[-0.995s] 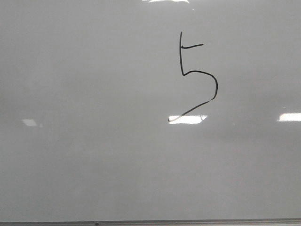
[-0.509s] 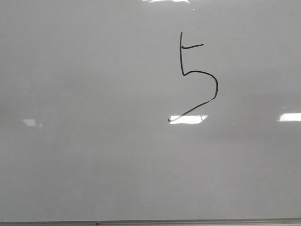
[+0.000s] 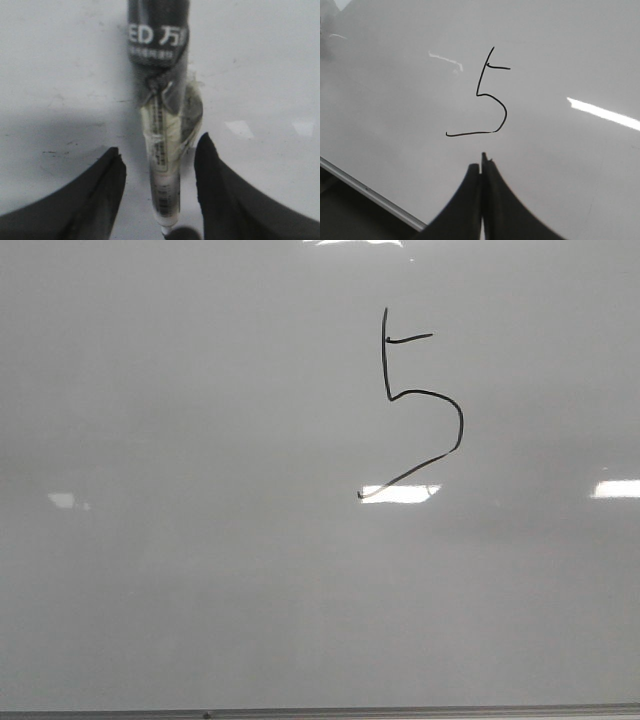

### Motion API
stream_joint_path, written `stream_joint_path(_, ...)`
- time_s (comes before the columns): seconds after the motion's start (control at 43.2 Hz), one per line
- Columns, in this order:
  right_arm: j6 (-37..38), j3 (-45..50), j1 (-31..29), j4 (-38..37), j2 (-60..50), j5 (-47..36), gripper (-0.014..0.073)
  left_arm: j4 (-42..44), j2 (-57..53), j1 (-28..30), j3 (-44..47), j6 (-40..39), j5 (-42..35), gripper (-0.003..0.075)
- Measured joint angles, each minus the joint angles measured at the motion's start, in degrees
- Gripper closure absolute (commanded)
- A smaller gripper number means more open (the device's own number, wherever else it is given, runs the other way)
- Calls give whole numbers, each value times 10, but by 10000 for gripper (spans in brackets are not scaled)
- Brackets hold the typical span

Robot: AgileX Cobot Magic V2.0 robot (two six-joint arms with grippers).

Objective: Write number 5 on whiteboard

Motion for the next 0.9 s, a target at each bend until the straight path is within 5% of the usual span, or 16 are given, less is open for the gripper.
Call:
stream_joint_path(0.139, 0, 0, 0, 0, 0, 0, 653, 0, -11, 0, 0, 0, 13, 171)
stream_joint_path(0.44, 1, 0, 0, 0, 0, -1, 653, 11, -137, 0, 0, 1, 104, 202)
stream_joint_path(0.671, 1, 0, 0, 0, 0, -1, 653, 16, -294, 0, 3, 1, 171, 402)
stream_joint_path(0.902, 1, 0, 0, 0, 0, -1, 653, 17, -436, 0, 3, 1, 237, 724)
